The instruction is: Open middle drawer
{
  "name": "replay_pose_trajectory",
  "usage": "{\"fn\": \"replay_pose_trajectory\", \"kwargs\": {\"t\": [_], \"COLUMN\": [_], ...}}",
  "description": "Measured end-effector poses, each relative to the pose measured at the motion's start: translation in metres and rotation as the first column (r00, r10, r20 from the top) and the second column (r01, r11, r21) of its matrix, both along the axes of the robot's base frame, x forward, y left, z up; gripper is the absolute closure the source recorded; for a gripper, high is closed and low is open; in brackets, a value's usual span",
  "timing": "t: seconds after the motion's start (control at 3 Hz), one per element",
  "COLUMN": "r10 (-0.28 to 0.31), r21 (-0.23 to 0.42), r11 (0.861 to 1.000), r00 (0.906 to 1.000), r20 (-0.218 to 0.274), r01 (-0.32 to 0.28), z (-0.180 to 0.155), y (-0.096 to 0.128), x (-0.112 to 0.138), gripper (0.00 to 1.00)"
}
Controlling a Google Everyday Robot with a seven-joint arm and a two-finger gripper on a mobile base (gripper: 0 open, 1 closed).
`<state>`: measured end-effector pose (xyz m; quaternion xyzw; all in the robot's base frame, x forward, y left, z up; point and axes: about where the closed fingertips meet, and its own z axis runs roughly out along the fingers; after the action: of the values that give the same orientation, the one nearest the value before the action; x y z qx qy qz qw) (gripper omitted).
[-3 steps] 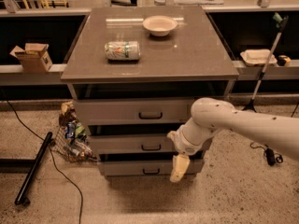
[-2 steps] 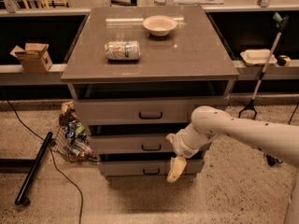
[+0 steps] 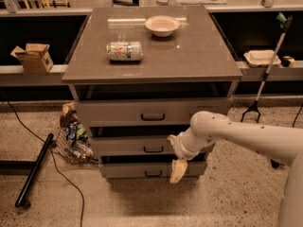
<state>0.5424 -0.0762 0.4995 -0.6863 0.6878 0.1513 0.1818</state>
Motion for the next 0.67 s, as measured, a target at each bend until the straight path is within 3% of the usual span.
{"fn": "replay_pose_trajectory", "kwargs": {"t": [0.33,0.67], "r10": [0.058,0.082], "r21": [-0.047,-0.084], "r11": [0.997,0.994], "r00": [0.9928,0.9785], "r20": [0.105,0.189], "r01": [-0.054,-0.067], "z": [-0.024,-0.044], "y": [-0.010,-0.023], "x": [0.031,0.064], "gripper": [0.00,0.00]}}
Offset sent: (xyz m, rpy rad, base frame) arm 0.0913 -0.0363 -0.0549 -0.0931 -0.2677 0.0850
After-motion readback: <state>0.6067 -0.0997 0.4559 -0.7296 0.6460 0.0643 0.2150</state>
